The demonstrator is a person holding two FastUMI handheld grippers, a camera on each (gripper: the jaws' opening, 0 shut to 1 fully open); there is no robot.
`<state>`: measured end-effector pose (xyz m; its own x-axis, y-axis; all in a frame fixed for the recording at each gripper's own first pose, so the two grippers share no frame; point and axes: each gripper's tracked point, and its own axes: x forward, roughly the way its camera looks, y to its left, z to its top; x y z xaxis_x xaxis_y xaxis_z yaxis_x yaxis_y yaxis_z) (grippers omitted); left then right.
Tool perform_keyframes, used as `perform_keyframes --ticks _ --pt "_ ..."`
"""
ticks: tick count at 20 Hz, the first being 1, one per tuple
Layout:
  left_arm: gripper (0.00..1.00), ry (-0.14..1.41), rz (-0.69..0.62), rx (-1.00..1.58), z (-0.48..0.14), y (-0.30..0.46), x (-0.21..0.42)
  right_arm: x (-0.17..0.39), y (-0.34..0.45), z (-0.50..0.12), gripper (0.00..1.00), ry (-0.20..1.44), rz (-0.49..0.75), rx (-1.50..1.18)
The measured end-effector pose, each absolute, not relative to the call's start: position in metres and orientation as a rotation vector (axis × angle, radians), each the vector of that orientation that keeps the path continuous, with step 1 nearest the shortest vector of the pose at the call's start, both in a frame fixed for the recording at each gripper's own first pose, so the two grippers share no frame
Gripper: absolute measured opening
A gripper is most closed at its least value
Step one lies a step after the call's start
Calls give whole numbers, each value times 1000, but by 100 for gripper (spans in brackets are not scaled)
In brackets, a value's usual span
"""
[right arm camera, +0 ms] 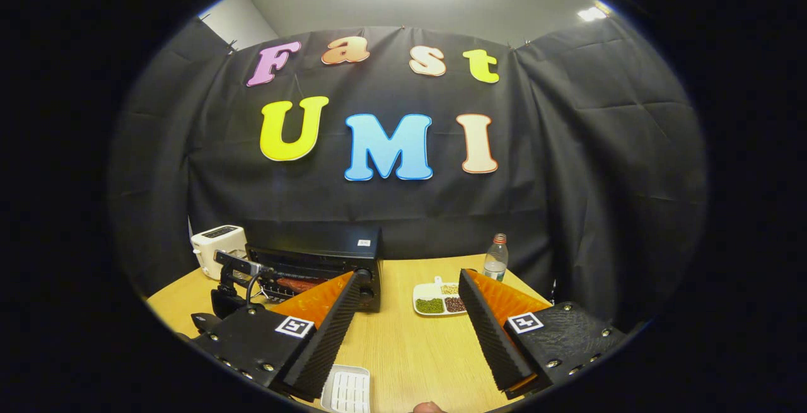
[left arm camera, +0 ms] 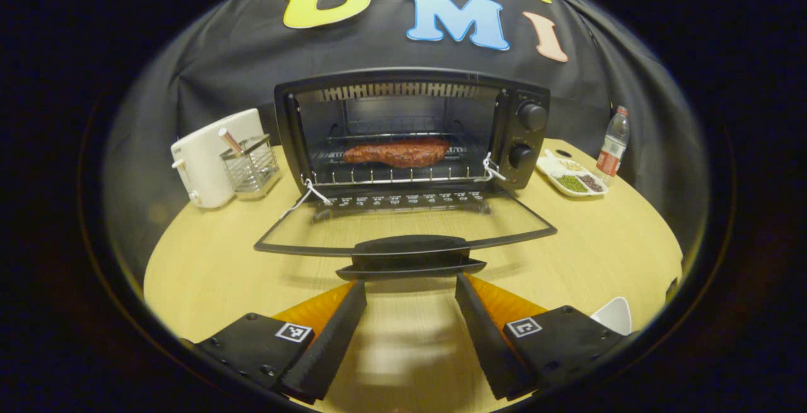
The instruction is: Open the electric oven with the left hand, put the food in, and close the electric oven.
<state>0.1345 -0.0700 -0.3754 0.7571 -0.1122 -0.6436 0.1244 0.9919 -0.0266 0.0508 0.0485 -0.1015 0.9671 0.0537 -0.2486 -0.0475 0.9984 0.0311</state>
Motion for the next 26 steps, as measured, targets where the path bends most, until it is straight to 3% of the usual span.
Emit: perform_keyframes --ticks 8,9,10,13,14,18,20,26 --pt "96 606 -135 63 -334 -71 155 51 54 -106 96 258 73 45" --pt "100 582 -136 79 -325 -70 160 50 53 -107 96 261 71 48" --pt "96 559 -139 94 -319 -70 166 49 52 -108 96 263 66 49" --pt "100 495 -142 127 -299 -70 184 50 47 -107 96 268 53 55" --pt "96 473 -142 133 -293 -69 190 51 46 -106 96 268 50 56" --pt "96 430 -141 120 -277 -69 217 54 46 -106 96 265 43 52" --pt "100 398 -138 109 -263 -68 227 66 50 -108 96 264 40 53" --pt "100 266 -138 108 -192 -72 209 69 42 -88 96 210 55 50"
